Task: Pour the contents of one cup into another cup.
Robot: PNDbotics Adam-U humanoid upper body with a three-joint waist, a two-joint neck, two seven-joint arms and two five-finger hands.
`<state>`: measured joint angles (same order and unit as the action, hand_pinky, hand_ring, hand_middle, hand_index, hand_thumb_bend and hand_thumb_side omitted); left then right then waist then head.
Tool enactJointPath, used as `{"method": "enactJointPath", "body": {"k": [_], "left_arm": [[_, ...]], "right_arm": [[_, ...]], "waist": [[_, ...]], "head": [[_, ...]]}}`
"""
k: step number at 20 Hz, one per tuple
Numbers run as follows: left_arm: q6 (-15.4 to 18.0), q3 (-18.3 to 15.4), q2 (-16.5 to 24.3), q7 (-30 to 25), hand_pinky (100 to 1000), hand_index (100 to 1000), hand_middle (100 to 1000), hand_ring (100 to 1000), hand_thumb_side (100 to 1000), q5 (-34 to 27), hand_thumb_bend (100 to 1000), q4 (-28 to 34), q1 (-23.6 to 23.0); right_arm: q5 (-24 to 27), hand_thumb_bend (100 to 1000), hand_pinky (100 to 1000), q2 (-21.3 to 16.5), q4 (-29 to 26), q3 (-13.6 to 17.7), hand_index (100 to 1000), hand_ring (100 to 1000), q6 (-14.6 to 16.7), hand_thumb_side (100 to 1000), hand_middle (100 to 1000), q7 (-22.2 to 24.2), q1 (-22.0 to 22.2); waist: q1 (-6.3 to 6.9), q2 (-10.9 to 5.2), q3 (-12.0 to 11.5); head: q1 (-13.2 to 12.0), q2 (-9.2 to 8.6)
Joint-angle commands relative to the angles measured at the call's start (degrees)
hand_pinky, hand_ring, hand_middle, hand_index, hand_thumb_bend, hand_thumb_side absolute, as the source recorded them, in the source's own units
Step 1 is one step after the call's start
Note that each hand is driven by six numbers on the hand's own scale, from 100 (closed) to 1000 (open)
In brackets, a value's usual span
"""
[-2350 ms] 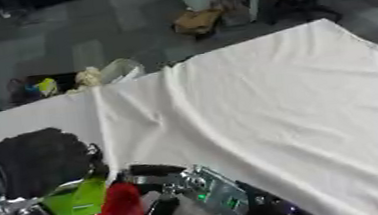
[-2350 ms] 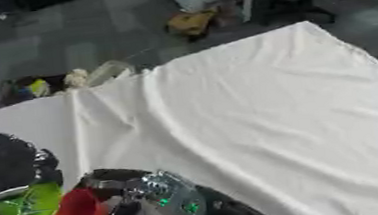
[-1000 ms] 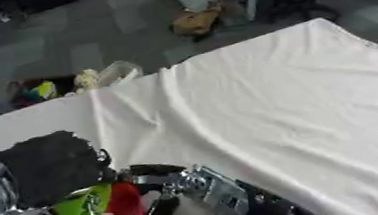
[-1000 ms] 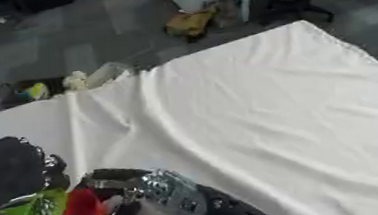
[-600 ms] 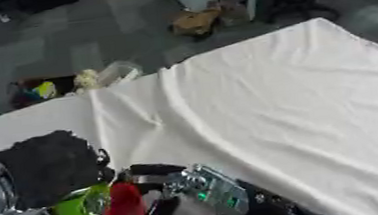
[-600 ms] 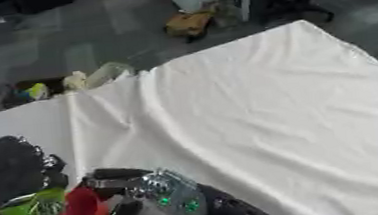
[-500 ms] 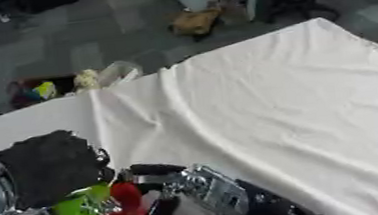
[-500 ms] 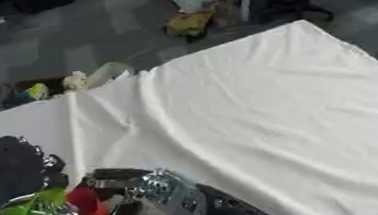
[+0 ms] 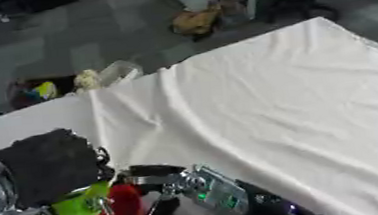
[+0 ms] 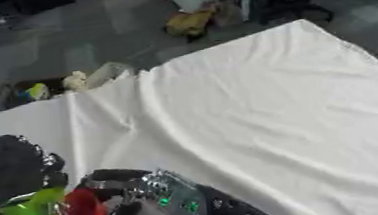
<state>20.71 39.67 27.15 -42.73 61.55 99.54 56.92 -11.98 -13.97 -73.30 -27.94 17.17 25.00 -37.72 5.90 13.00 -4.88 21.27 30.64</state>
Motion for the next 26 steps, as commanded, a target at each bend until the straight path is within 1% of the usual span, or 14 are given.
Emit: {"method": "enactJointPath", "body": {"k": [1, 20, 26], "left_arm": [[9.6, -0.5, 0.4, -9.2, 109, 624, 350, 242, 100, 0.4, 100, 1.1, 1.1], [9.4, -0.6, 0.4, -9.2, 108, 625, 350, 242, 100, 1.2, 100, 1.4, 1.2], [8.0, -1.7, 0.4, -9.2, 115, 626, 352, 240, 100, 0.2, 100, 1.5, 0.8]], "right_arm": [[0.5, 100, 471, -0.8, -1.6, 0.1, 348, 716, -0.1, 100, 153, 0.0, -0.7], [0.9, 100, 469, -1.2, -2.2, 0.2, 348, 716, -0.4, 100, 154, 0.0, -0.7], [0.8, 100, 468, -1.2, -2.0, 0.3, 348, 717, -0.5, 100, 153, -0.2, -0.5]], "waist": [[-0.07, -1.35, -0.1], [0.05, -1.3, -0.1], [-0.09, -1.35, -0.2]], "head": [[0.1, -0.61], [0.1, -0.67], [0.2, -0.64]]}}
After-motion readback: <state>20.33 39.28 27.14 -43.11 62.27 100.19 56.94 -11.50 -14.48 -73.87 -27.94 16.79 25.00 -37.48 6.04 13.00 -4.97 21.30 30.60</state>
